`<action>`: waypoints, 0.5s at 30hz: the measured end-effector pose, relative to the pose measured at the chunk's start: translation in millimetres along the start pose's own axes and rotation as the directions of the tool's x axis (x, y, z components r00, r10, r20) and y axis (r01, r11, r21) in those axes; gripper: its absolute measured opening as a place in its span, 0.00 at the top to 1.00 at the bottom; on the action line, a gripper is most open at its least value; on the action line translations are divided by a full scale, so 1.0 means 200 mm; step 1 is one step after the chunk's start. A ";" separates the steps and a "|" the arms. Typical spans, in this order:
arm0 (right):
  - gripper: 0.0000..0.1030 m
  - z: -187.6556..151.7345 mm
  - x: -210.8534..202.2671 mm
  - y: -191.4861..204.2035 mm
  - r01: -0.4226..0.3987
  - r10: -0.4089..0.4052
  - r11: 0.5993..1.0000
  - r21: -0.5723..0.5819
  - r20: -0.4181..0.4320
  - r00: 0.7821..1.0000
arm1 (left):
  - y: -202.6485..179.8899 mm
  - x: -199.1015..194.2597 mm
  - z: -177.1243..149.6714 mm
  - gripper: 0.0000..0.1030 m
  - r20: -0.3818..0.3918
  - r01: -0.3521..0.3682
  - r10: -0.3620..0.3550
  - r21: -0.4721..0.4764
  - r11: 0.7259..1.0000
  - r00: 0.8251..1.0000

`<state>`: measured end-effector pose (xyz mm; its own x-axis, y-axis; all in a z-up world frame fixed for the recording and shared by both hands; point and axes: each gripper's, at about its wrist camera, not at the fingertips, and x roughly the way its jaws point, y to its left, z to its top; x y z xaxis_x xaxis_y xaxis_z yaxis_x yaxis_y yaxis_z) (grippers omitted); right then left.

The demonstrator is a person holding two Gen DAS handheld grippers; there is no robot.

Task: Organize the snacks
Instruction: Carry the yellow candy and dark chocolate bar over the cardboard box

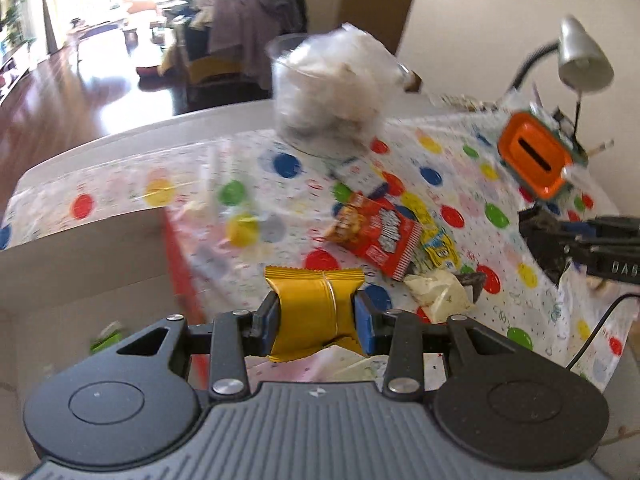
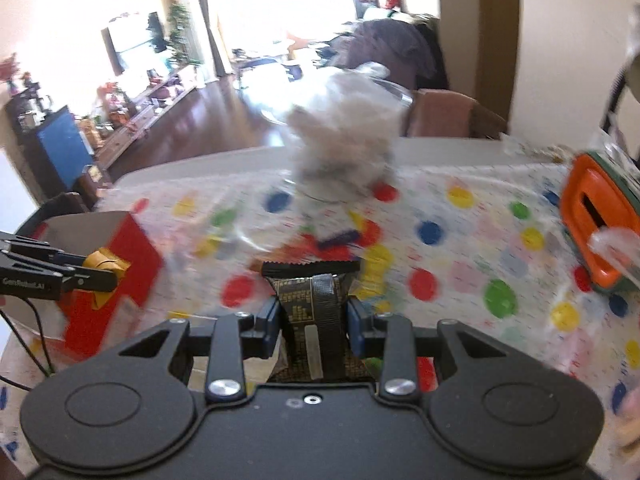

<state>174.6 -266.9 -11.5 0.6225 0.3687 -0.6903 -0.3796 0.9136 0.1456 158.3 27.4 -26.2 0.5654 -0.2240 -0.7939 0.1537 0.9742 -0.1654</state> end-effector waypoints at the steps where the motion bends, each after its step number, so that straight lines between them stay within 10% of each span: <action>1: 0.68 0.01 0.00 0.04 -0.010 0.011 1.000 -0.010 0.004 1.000 | 0.04 -0.04 -0.01 0.63 0.008 -0.002 0.002 -0.016 1.000 1.000; 15: 0.67 0.16 0.13 0.73 -0.194 0.195 0.972 -0.132 -0.007 0.981 | 0.52 -0.40 -0.11 0.63 0.056 -0.088 0.099 -0.174 0.981 0.993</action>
<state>157.5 -119.1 13.3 0.5316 0.5388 -0.6535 -0.5806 0.7936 0.1819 110.7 146.7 7.9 0.6223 -0.1274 -0.7723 -0.0402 0.9802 -0.1941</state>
